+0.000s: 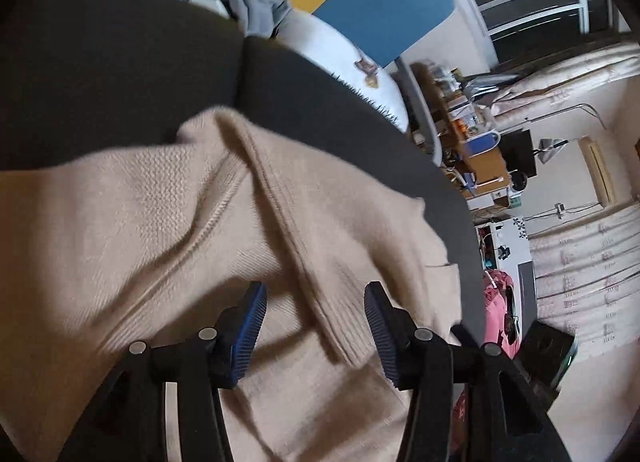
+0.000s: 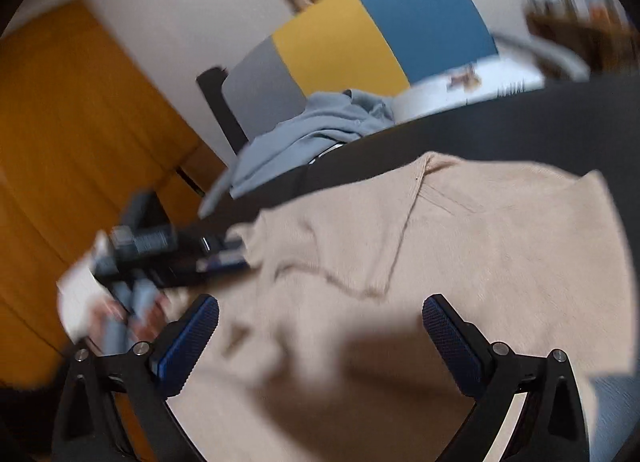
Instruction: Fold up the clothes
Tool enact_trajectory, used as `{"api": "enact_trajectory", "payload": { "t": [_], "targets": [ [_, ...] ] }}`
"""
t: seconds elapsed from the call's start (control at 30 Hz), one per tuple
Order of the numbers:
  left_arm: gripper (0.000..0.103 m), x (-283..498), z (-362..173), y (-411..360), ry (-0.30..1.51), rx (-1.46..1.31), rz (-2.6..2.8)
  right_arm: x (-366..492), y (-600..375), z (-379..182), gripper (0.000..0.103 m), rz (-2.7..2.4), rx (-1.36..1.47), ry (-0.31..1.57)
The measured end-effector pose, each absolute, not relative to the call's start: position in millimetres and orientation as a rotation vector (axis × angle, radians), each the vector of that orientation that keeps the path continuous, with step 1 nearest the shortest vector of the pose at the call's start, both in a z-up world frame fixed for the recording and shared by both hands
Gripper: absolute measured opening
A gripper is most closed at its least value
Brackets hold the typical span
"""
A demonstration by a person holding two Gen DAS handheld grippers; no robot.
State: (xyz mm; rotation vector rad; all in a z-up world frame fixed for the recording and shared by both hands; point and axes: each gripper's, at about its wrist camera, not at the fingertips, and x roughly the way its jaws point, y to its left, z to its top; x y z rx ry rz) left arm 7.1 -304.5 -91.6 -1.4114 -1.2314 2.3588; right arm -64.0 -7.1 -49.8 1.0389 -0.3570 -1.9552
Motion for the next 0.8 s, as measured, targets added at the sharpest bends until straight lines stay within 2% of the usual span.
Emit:
{"api": "enact_trajectory", "payload": {
  "t": [0.23, 0.33, 0.4, 0.47, 0.57, 0.67, 0.8],
  "targets": [
    [0.051, -19.2, -104.1, -296.7, -1.205, -1.297, 2.222, -127.2, -40.6, -79.0, 0.103, -1.728, 1.194, -0.506],
    [0.050, -24.0, -103.7, -296.3, -1.188, -1.270, 2.167, -133.5, -63.3, -85.5, 0.103, -1.597, 1.246, -0.475],
    [0.037, -26.6, -102.5, -297.9, -1.191, -1.219, 2.128, -135.1, -75.7, -83.6, 0.103, -1.512, 1.251, -0.468],
    [0.029, -31.0, -96.4, -299.7, -1.185, -1.128, 2.099, -137.6, -87.4, -78.8, 0.103, -1.430, 1.241, -0.471],
    [0.029, -46.2, -78.1, -312.7, -1.207, -0.989, 2.120, -150.9, -104.4, -67.8, 0.103, -1.368, 1.196, -0.507],
    [0.029, -71.5, -53.8, -343.6, -1.268, -0.872, 2.274, -193.2, -113.4, -51.0, 0.103, -1.459, 1.111, -0.640],
    [0.032, -90.9, -39.3, -380.7, -1.309, -0.967, 2.507, -257.8, -111.0, -31.8, 0.103, -1.674, 1.054, -0.824]
  ]
}}
